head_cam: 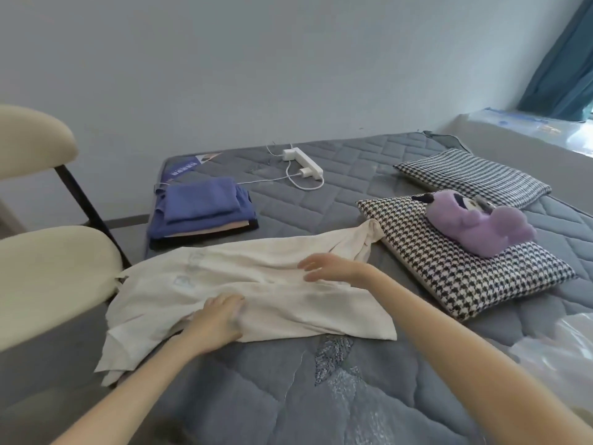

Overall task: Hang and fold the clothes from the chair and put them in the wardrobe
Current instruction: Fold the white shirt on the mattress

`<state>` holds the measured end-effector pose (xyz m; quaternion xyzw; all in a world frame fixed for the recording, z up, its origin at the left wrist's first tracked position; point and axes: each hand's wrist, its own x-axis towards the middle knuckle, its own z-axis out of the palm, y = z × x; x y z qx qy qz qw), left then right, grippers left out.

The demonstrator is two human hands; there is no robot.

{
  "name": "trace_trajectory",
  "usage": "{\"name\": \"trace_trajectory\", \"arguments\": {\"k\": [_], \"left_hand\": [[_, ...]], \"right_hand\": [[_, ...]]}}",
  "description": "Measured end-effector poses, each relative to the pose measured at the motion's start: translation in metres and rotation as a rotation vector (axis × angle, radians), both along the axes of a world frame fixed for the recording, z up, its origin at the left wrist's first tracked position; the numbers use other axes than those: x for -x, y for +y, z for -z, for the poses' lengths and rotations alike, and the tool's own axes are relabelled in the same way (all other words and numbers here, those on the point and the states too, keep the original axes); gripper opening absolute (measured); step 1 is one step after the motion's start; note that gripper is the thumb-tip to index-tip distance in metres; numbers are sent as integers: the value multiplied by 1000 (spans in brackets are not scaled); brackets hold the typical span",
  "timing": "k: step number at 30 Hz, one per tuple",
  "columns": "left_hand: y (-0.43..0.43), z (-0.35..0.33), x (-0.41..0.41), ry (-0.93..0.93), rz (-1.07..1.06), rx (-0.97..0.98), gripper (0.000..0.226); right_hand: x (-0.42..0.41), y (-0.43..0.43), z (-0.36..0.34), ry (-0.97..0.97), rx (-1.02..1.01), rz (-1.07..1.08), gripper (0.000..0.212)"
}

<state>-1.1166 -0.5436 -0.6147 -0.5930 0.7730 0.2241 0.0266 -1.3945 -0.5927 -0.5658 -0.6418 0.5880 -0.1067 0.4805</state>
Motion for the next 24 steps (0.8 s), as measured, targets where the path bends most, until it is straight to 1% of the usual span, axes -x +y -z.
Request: {"name": "trace_trajectory", "arguments": {"k": [2, 3, 5, 6, 7, 8, 10, 11, 12, 14, 15, 16, 18, 19, 21, 24], "left_hand": [[6, 17, -24, -176, -21, 71, 81], [9, 25, -34, -231, -44, 101, 86], [13, 38, -52, -292, -106, 155, 86], [14, 44, -61, -291, -141, 180, 83], [14, 48, -69, -272, -172, 206, 79], [14, 50, -77, -256, -199, 234, 71], [13, 56, -91, -251, -213, 324, 52], [11, 58, -97, -253, -209, 377, 43], [11, 59, -103, -251, -213, 422, 36], [10, 55, -111, -265, -225, 379, 27], [9, 54, -116, -234, -224, 361, 24], [9, 52, -120, -169, -209, 368, 23], [12, 42, -125, 35, -217, 369, 21], [15, 35, -126, 147, -246, 345, 20], [26, 19, -130, 243, -289, 230, 20], [41, 0, -138, 202, -217, 88, 25]], "right_hand": [[-21, 12, 21, 78, -14, -142, 48], [-30, 18, 32, 149, 0, -210, 54], [-45, 29, 51, 352, 93, -322, 72], [-51, 35, 61, 470, 161, -350, 78], [-57, 41, 68, 578, 233, -357, 78], [-60, 46, 75, 663, 316, -348, 71], [-61, 50, 87, 736, 506, -307, 46], [-59, 51, 91, 724, 590, -277, 34], [-57, 52, 93, 686, 648, -240, 27], [-54, 53, 92, 591, 659, -166, 26], [-54, 54, 88, 523, 635, -128, 26], [-53, 56, 84, 447, 605, -97, 25], [-53, 59, 75, 337, 564, -80, 22], [-53, 61, 70, 315, 556, -92, 20], [-54, 66, 62, 312, 521, -136, 20], [-59, 79, 50, 379, 401, -223, 28]]}}
